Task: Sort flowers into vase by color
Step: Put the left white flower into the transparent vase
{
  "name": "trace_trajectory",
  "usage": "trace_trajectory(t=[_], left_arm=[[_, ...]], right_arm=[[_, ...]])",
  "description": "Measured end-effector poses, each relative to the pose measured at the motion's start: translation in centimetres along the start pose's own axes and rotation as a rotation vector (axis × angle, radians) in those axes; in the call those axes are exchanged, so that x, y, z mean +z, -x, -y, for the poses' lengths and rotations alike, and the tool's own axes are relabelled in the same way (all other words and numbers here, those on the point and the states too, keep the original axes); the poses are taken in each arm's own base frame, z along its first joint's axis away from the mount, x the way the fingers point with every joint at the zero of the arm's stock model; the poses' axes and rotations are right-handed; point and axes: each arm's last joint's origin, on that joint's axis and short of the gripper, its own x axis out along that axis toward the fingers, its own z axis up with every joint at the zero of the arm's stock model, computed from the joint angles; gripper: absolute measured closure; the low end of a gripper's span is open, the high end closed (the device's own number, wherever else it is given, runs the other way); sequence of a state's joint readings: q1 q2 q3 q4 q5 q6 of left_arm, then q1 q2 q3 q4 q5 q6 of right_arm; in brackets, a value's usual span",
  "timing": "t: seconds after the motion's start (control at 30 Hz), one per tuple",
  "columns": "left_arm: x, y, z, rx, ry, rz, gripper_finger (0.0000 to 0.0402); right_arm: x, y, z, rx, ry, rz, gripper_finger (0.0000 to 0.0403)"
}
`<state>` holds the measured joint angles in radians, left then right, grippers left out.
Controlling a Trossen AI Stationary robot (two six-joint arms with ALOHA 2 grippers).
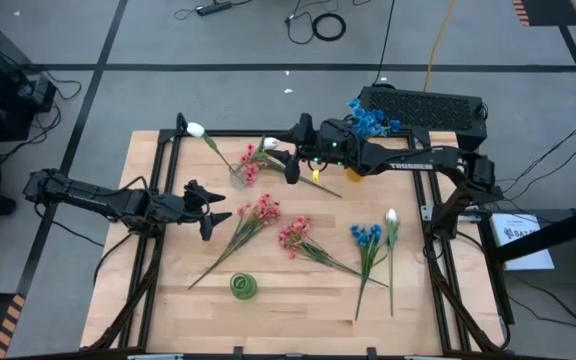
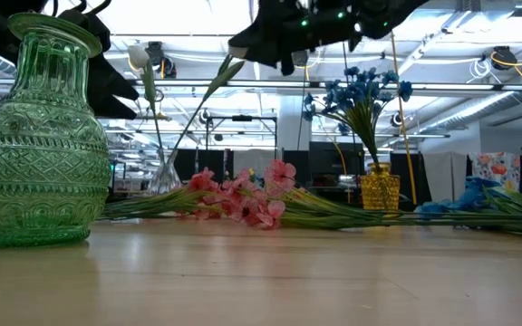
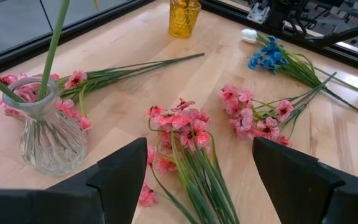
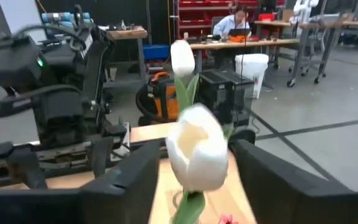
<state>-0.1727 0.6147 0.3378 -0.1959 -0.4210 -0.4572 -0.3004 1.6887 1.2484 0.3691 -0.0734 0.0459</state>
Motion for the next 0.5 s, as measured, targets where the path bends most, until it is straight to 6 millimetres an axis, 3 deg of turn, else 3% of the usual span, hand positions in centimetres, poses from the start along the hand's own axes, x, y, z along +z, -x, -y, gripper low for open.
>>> trace_trajectory(t=[0.23,0.5], left_arm=[[0.0,0.0,0.0,0.0,-0.003,0.0,0.0103],[0.0,0.0,0.0,0.0,-0.019,-0.001,0.0103]], right_arm=[[-2.7,-2.6,0.3,0.005,-0.013,0.077,0.0302],[-4.5,-3.8,0.5,0.005,-0.012,0.086,0.0334]])
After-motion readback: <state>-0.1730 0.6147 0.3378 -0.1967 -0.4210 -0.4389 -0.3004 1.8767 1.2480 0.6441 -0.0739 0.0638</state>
